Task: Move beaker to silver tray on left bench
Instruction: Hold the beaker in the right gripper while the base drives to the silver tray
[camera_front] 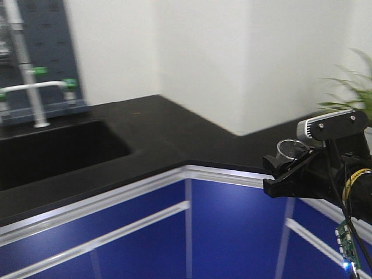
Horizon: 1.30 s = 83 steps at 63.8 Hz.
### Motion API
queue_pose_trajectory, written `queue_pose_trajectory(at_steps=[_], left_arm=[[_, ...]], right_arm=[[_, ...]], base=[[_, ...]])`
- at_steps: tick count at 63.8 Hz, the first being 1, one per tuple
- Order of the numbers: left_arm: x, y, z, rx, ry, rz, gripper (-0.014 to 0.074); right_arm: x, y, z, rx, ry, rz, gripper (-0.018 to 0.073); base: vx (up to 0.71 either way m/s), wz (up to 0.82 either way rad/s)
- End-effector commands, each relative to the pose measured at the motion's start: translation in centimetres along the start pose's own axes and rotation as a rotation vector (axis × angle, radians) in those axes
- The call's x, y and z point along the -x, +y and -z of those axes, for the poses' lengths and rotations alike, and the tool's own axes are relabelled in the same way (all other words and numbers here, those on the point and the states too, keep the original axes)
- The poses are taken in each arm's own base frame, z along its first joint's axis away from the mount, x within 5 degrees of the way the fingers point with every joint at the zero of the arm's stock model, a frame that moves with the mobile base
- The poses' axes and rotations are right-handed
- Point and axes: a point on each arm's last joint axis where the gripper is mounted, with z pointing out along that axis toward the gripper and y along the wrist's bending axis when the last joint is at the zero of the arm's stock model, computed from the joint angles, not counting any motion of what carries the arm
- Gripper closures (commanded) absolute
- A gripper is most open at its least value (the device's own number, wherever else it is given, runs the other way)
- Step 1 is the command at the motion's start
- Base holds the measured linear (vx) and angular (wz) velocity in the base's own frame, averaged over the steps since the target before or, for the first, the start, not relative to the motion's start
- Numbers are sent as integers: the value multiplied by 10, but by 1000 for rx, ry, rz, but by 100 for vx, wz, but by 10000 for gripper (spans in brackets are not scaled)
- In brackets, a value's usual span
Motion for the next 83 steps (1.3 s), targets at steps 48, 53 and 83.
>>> queue_pose_trajectory(at_steps=[48, 53, 83], left_arm=[[2, 1, -1, 3, -72, 5, 595], [2, 1, -1, 3, -72, 5, 595], [2, 1, -1, 3, -72, 5, 595]], right_arm=[[23, 3, 10, 34, -99, 10, 573], [23, 3, 10, 34, -99, 10, 573], [22, 2, 10, 32, -97, 10, 573]], base=[[6, 88], [16, 68], [22, 54]])
